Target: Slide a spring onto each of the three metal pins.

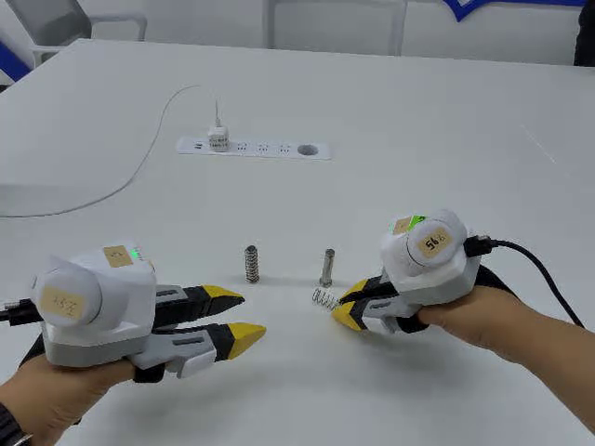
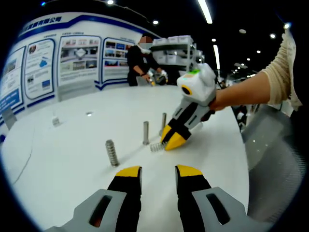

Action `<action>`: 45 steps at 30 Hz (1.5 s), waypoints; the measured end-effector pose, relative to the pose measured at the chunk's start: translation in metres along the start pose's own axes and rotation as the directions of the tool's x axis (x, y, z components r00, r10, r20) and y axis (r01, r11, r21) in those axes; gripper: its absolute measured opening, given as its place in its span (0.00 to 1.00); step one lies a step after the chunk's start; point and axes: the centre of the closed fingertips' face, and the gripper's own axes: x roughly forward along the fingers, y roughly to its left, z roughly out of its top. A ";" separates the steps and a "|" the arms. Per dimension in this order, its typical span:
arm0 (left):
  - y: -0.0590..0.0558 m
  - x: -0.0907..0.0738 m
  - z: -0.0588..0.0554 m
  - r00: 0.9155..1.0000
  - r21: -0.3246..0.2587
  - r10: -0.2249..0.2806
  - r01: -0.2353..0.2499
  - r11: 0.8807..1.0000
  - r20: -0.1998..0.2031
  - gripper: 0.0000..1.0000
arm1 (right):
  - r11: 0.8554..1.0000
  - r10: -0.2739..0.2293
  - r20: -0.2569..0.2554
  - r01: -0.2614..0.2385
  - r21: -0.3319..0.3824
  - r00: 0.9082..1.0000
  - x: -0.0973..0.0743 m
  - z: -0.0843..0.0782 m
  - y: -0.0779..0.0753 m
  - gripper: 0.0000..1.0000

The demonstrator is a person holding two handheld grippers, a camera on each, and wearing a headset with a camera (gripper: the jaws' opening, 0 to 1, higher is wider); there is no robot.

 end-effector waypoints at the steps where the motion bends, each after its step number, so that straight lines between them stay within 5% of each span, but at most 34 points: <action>1: -0.001 0.001 0.000 1.000 0.005 -0.002 0.002 1.000 -0.002 0.28 | 1.000 0.005 0.002 -0.005 -0.008 1.000 -0.001 0.001 0.002 0.12; 13: -0.011 0.020 0.006 0.998 0.054 -0.056 0.057 0.997 -0.020 0.29 | 0.987 0.100 0.035 -0.095 -0.130 0.994 -0.022 0.019 0.033 0.11; 24: -0.027 0.025 0.010 0.991 0.109 -0.126 0.129 0.986 -0.034 0.27 | 0.934 0.194 0.016 -0.180 -0.308 0.981 -0.038 0.032 0.065 0.11; 35: -0.048 0.026 0.007 0.975 0.139 -0.213 0.219 0.966 -0.058 0.20 | 0.891 0.240 -0.017 -0.227 -0.393 0.971 -0.041 0.034 0.078 0.11; 45: -0.056 0.026 0.003 0.967 0.158 -0.241 0.251 0.955 -0.083 0.12 | 0.858 0.257 -0.060 -0.256 -0.446 0.965 -0.046 0.029 0.085 0.12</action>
